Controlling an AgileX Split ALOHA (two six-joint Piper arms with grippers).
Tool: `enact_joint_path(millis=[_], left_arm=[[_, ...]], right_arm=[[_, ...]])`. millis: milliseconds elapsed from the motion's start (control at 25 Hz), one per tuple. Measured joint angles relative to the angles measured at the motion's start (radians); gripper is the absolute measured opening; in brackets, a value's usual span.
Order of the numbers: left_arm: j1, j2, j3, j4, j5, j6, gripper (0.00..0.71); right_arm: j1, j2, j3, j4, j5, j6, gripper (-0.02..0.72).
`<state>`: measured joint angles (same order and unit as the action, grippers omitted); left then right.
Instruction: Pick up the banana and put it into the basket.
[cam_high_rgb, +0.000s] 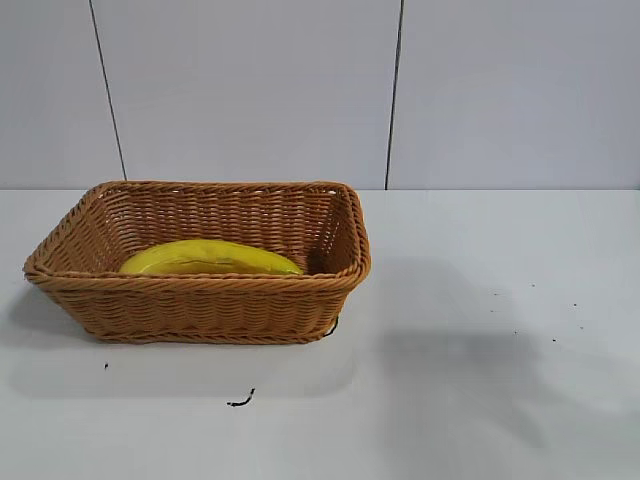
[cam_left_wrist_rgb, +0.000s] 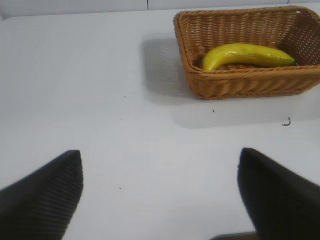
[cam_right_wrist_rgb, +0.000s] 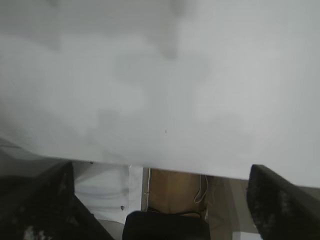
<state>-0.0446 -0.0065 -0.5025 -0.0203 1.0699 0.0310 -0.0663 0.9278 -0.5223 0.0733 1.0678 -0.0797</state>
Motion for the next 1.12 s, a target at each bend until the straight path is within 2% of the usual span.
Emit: enact_joint_path(millis=[120, 440, 1120], left_arm=[[0.000, 0.000, 0.000, 0.000, 0.000, 0.000, 0.635], [0.000, 0.000, 0.000, 0.000, 0.000, 0.000, 0.635], [0.000, 0.000, 0.000, 0.000, 0.000, 0.000, 0.635]], right_arm=[[0.000, -0.189, 0.012, 0.029, -0.046, -0.002, 0.635], [0.000, -0.572, 0.024, 0.037, -0.045, -0.007, 0.635], [0.000, -0.932, 0.025, 0.037, -0.043, -0.008, 0.635]])
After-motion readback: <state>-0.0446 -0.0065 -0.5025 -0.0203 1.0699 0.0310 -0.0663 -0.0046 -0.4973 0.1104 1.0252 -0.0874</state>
